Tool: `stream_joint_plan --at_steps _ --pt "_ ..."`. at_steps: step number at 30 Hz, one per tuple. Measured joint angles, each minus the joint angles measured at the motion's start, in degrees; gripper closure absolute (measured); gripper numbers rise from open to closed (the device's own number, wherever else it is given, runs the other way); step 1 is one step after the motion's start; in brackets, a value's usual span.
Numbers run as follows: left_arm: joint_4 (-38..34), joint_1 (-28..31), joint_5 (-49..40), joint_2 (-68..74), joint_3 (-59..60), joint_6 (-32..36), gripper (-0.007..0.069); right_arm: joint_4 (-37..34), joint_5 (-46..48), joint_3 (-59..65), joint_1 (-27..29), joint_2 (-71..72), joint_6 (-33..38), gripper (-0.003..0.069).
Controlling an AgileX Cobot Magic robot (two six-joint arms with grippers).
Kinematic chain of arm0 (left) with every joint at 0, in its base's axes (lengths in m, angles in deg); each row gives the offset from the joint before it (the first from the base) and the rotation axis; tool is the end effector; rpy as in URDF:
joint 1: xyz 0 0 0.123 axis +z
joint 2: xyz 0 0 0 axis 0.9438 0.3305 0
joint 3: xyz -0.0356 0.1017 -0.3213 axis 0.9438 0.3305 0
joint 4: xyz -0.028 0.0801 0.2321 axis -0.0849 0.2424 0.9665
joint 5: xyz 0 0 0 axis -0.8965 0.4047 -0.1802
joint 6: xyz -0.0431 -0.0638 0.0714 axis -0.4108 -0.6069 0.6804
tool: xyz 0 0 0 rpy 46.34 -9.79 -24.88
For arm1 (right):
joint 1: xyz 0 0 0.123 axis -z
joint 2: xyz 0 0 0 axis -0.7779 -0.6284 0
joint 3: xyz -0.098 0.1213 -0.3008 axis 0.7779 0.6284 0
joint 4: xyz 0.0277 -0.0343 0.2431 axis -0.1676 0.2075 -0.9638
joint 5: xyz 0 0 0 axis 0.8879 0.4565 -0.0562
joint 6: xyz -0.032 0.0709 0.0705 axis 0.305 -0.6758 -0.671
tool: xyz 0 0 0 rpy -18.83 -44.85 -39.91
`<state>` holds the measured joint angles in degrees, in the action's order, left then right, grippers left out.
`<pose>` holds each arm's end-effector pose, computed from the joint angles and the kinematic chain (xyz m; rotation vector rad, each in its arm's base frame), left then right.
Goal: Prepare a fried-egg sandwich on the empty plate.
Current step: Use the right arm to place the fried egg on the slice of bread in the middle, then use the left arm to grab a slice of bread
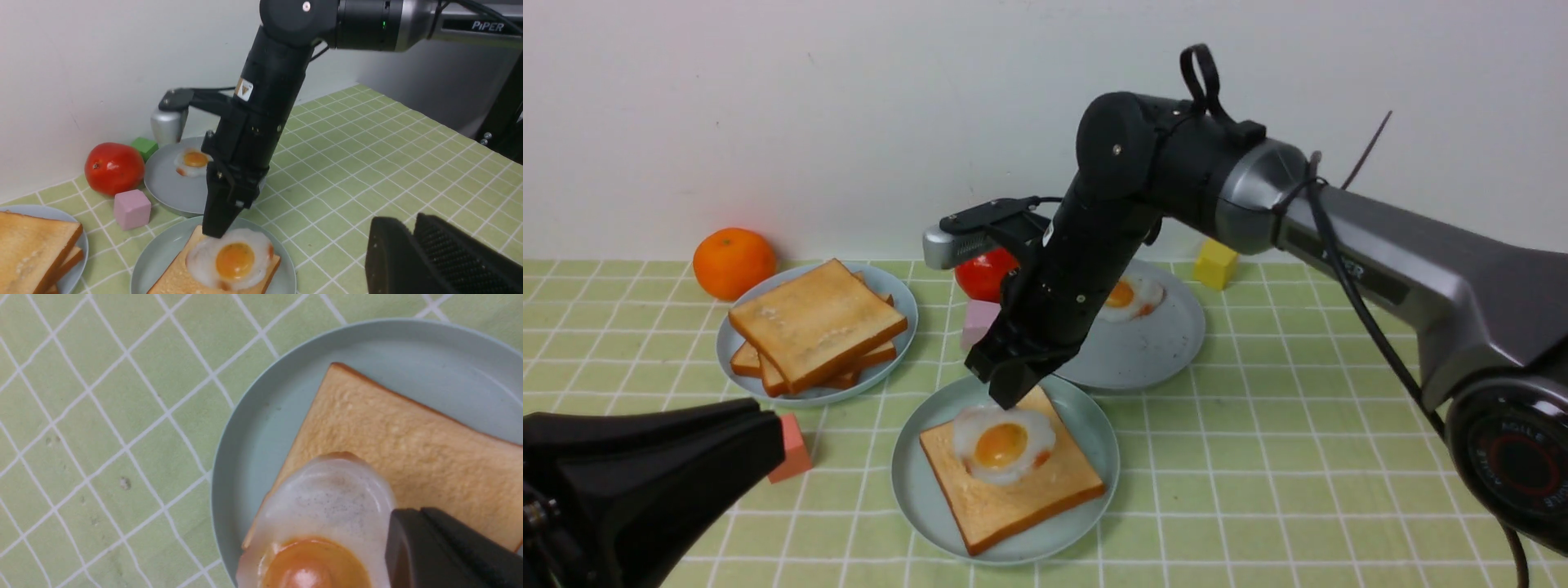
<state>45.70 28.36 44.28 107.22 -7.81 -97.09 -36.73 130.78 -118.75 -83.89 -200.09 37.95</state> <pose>0.0536 -0.0481 0.3536 0.5270 1.6555 -0.6338 0.4197 0.3188 0.2524 -1.2207 2.5672 0.6308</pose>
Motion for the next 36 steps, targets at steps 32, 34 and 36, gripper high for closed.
stream_joint_plan --at_steps 32,34,36 --pt "0.43 0.0 -2.74 0.16 0.0 0.0 0.0533 10.82 -0.32 2.85 0.24 0.62 -9.24 0.0393" --pt "0.21 0.0 -3.42 0.5 0.0 0.0 0.0533 11.65 0.8 2.72 0.24 2.98 -9.36 0.0403" --pt "-0.46 0.0 -5.75 2.36 0.0 0.0 0.0533 14.91 2.23 2.38 0.24 9.29 -10.5 0.0449"
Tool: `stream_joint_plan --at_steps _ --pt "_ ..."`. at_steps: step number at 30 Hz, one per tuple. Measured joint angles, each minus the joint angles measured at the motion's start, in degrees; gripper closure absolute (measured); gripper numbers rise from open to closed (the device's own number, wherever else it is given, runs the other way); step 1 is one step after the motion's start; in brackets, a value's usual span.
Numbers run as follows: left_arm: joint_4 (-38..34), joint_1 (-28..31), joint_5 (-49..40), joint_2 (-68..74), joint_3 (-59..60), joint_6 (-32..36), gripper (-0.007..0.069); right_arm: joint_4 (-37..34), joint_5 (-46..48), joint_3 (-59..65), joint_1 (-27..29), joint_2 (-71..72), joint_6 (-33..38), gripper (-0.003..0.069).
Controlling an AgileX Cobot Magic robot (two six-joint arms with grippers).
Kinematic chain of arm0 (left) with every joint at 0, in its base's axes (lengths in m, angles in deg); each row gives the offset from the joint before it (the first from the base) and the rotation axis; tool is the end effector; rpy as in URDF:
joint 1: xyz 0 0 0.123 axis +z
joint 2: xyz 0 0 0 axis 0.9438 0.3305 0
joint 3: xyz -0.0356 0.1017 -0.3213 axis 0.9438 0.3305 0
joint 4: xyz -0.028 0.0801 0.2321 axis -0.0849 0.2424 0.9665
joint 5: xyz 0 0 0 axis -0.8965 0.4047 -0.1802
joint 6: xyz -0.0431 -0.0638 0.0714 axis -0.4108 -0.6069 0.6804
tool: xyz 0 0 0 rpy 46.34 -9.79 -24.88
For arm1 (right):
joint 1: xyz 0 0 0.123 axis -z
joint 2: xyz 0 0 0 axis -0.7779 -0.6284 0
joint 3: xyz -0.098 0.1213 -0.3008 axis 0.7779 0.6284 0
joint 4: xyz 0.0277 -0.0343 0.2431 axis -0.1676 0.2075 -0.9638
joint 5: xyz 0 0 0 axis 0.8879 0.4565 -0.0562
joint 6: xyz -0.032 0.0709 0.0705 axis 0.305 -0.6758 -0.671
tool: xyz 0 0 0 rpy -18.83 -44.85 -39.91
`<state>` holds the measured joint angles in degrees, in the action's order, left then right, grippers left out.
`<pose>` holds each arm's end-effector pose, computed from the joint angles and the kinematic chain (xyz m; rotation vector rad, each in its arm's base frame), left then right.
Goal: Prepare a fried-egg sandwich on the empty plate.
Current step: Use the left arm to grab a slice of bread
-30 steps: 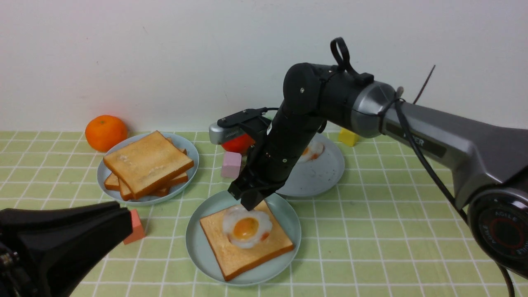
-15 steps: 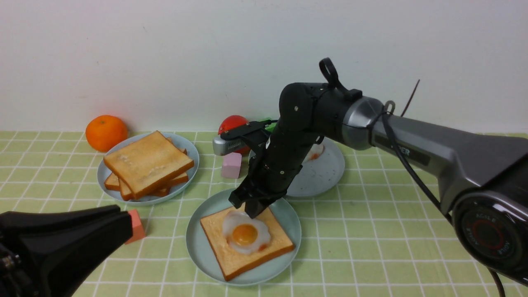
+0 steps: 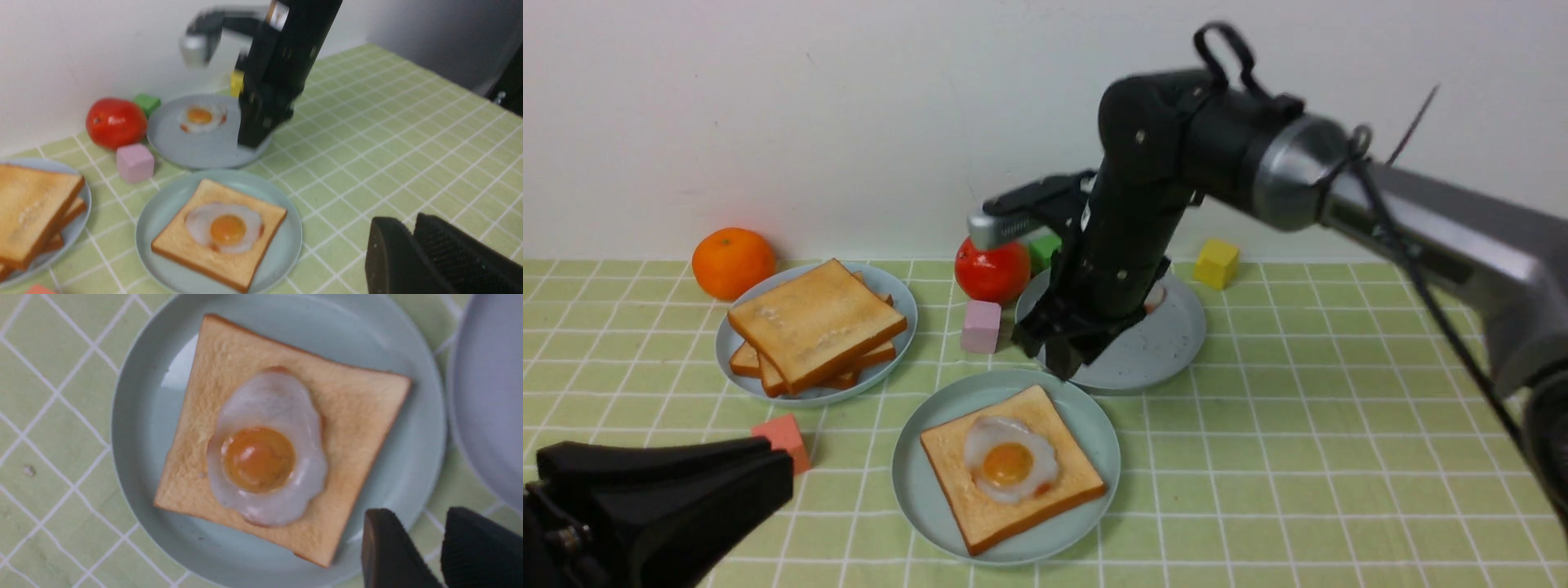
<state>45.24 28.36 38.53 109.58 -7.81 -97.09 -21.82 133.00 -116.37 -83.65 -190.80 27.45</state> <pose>0.0589 -0.0530 0.3401 0.5640 1.7942 -0.5992 0.4052 0.2786 0.3148 -1.0682 2.5970 0.3152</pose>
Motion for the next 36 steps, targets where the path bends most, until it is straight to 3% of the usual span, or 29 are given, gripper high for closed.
stream_joint_plan --at_steps 6,11,13,17,19,26,32,36 --pt "-1.03 0.0 -6.96 10.18 -2.49 -1.33 0.0543 9.67 0.7 2.01 0.0 14.74 -6.01 0.056" --pt "-1.03 0.15 -13.55 21.87 -10.92 -1.52 0.0638 13.43 1.14 11.51 0.0 26.72 -12.04 0.0591" --pt "-0.66 1.42 -16.61 26.76 -14.71 -1.52 0.0638 14.18 1.4 17.69 0.0 32.61 -13.82 0.0592" --pt "-1.18 7.05 -19.43 33.63 -19.85 0.41 0.0638 14.73 1.65 28.25 0.0 42.21 -15.59 0.0592" --pt "-3.39 12.81 -20.18 38.21 -23.06 4.99 0.0638 14.78 1.32 35.82 0.0 50.27 -17.57 0.0592" --pt "-10.56 24.25 -24.88 51.85 -32.85 18.62 0.0638 14.78 -7.36 51.04 0.0 69.72 -21.13 0.0591" --pt "-6.82 27.02 -24.31 62.6 -40.41 21.48 0.0638 14.11 -8.6 55.89 0.0 80.07 -22.1 0.0589" --pt "1.12 27.18 -22.96 69.76 -46.83 18.88 0.0634 13.89 -7.28 56.95 0.0 82.93 -22.5 0.0586"
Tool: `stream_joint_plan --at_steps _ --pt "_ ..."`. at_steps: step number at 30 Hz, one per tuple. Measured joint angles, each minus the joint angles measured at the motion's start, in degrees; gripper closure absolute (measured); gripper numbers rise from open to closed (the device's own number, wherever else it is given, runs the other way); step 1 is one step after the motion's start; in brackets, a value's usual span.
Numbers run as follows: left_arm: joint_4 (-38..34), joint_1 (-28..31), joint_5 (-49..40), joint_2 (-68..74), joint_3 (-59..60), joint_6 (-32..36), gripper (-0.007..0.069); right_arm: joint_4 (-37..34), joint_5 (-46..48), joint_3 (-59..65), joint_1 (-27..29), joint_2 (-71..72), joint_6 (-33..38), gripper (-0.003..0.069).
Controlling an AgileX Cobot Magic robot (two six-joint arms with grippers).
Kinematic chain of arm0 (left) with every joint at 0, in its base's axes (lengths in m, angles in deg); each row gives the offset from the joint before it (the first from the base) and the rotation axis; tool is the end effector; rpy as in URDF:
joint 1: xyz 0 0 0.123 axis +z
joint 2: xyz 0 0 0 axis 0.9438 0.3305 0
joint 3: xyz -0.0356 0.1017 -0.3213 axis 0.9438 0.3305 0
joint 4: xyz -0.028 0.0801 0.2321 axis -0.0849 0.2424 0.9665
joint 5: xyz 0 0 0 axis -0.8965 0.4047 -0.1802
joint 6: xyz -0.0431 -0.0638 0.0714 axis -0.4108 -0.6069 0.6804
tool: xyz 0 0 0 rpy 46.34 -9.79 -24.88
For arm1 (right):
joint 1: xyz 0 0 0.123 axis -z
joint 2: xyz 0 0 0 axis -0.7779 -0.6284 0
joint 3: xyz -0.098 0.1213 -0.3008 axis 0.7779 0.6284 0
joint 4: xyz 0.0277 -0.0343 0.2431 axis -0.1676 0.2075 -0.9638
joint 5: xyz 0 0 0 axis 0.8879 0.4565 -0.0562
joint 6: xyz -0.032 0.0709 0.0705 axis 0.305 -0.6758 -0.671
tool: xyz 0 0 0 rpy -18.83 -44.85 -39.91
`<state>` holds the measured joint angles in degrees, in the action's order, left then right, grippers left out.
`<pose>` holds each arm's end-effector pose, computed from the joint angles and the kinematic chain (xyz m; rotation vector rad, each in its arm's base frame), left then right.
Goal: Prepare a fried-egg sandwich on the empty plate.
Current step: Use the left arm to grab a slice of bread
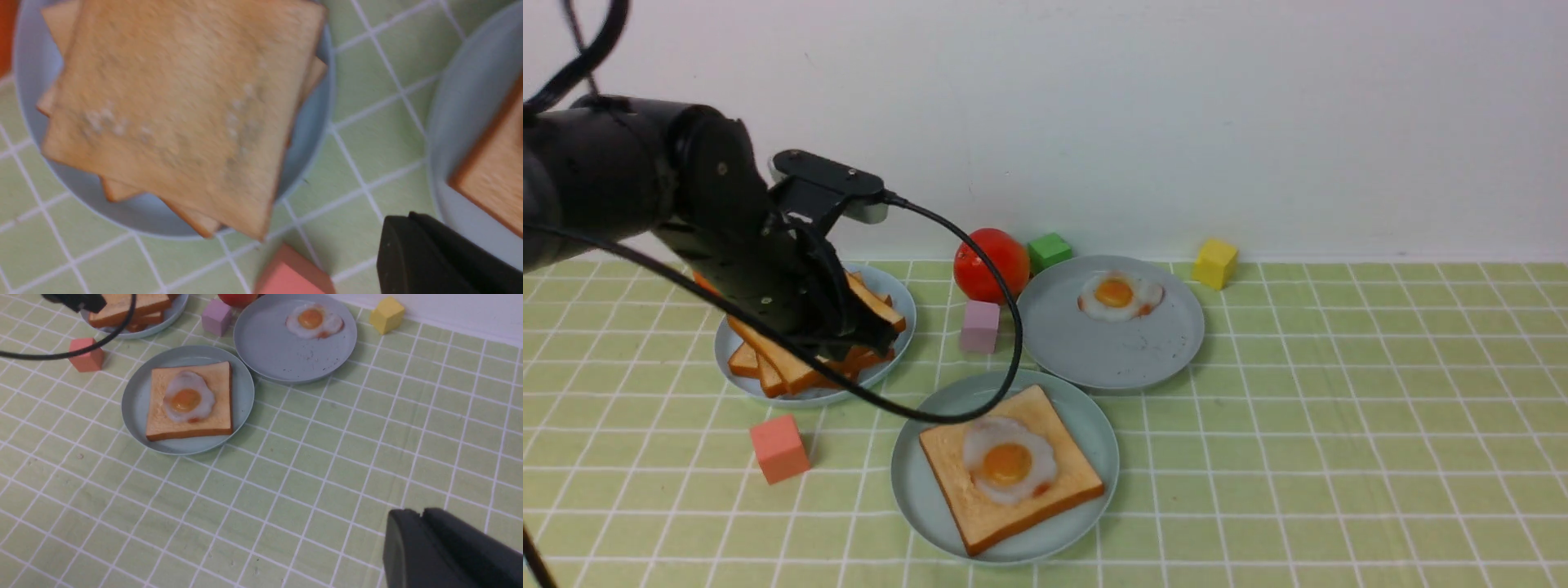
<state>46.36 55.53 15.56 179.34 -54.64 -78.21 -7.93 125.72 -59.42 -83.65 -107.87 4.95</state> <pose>0.3806 -0.1008 0.2911 0.6198 2.5646 0.0101 0.0515 0.0247 0.4294 -0.4621 2.1780 0.3076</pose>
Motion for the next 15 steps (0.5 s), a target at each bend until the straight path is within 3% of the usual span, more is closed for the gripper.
stream_joint_plan --at_steps 4,7,12,15 --pt "4.69 0.0 0.3 4.32 -4.61 -0.72 0.0585 0.0 1.8 0.13 0.0 0.52 0.0 0.0585" --pt "6.26 0.0 0.59 6.63 -7.25 -0.84 0.0498 0.0 2.8 0.13 0.0 0.52 -0.07 0.0581" --pt "10.58 0.0 0.54 10.13 -8.03 0.7 0.0281 -0.16 3.22 0.13 0.0 0.52 -0.75 0.0575" --pt "12.86 0.05 0.59 11.54 -8.03 1.01 0.0214 -0.16 3.22 0.13 0.0 0.52 -1.36 0.0575"
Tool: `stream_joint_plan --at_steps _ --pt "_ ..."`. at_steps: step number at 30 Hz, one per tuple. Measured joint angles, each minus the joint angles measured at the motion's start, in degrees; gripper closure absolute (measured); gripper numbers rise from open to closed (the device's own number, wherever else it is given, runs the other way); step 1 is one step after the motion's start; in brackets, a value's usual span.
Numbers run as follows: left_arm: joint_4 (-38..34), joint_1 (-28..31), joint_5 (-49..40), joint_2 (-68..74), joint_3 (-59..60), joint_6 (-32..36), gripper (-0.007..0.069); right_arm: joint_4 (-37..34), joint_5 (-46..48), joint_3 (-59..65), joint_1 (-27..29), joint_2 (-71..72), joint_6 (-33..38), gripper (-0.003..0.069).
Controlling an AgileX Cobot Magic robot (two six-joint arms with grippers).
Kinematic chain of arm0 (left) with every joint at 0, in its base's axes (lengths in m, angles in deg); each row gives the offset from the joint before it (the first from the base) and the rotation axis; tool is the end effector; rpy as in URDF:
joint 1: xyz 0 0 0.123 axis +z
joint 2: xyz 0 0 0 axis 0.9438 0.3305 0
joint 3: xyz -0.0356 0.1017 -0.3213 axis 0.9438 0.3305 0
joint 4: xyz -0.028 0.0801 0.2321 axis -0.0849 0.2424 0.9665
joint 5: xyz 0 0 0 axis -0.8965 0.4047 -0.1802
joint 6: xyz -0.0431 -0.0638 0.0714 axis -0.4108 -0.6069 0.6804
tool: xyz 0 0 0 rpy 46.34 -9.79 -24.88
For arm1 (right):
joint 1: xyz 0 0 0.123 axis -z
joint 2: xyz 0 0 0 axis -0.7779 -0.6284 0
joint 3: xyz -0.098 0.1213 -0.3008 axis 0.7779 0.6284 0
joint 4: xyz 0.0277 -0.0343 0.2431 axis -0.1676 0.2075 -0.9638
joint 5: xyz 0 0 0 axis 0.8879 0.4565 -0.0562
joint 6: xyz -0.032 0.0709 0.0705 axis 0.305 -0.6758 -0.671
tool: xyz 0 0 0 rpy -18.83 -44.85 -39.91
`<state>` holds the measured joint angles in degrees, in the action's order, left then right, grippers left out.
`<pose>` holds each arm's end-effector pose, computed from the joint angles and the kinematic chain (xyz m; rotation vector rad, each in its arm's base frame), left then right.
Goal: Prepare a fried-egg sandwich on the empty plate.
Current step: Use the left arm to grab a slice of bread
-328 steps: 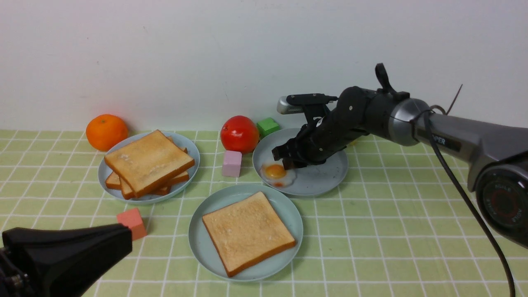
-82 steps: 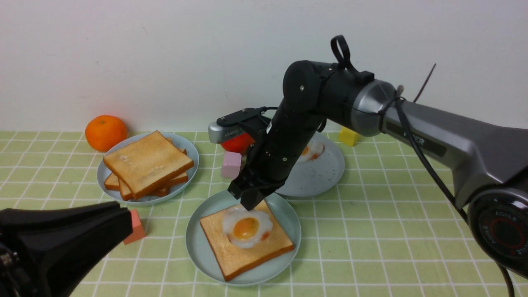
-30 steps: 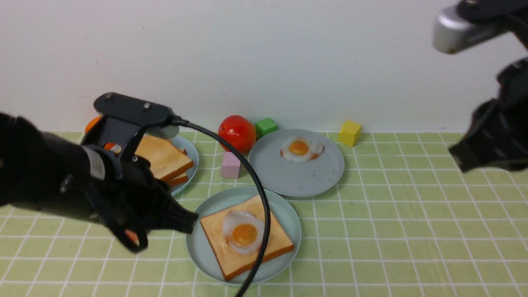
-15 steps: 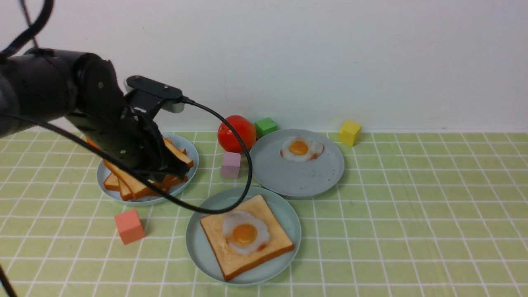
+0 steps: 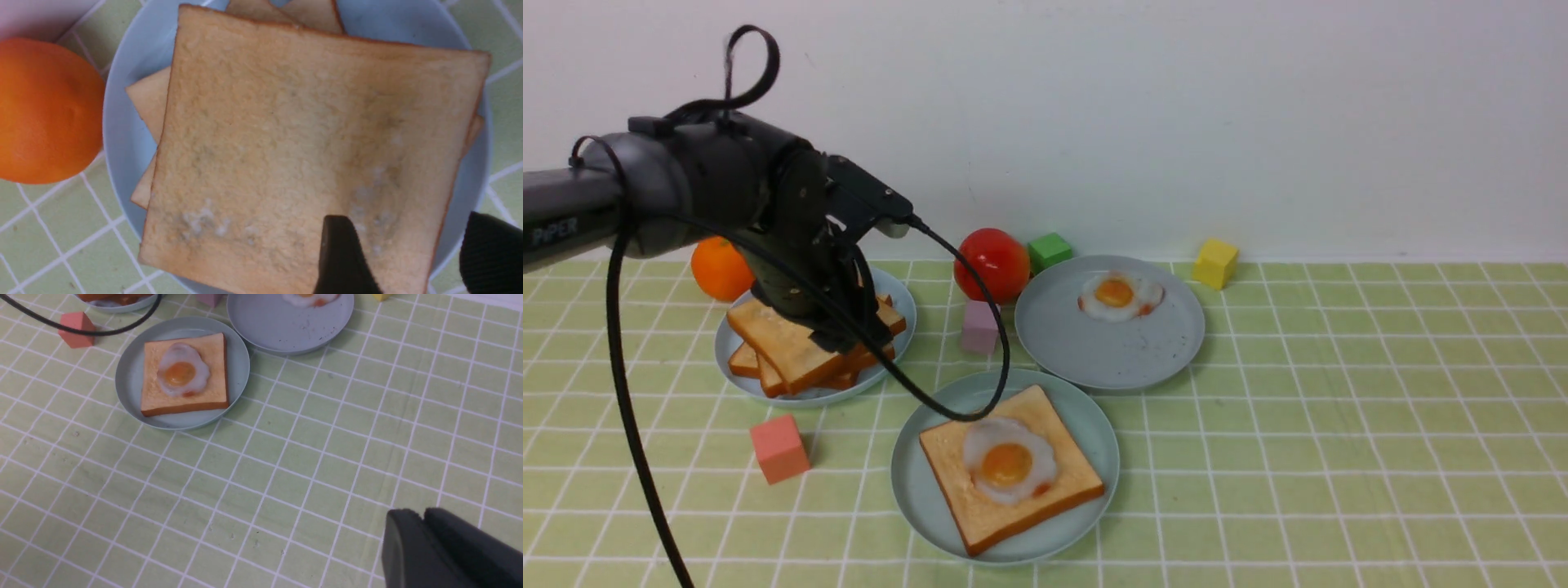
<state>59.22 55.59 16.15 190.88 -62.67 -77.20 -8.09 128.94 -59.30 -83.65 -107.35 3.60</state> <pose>0.4370 -0.0999 0.2488 0.8268 2.5440 0.2665 0.0462 0.0214 0.4246 -0.4435 2.2332 0.3066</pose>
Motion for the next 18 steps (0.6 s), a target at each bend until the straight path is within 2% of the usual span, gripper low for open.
stream_joint_plan --at_steps 5,14,16,18 --pt "0.8 0.0 0.11 1.4 0.0 0.53 0.0174 0.0 0.0 0.0 0.0 0.0 -0.34 0.0573" --pt "3.36 -0.06 0.29 4.56 -0.57 1.11 0.0173 0.0 0.0 0.0 0.0 0.0 -0.33 0.0565" --pt "4.03 -0.11 0.5 4.88 -0.61 1.11 0.0181 0.13 0.0 0.0 0.0 0.0 -0.33 0.0565" --pt "4.64 -0.11 0.57 5.29 -0.8 1.11 0.0225 0.15 0.0 0.0 0.0 0.0 -0.33 0.0564"
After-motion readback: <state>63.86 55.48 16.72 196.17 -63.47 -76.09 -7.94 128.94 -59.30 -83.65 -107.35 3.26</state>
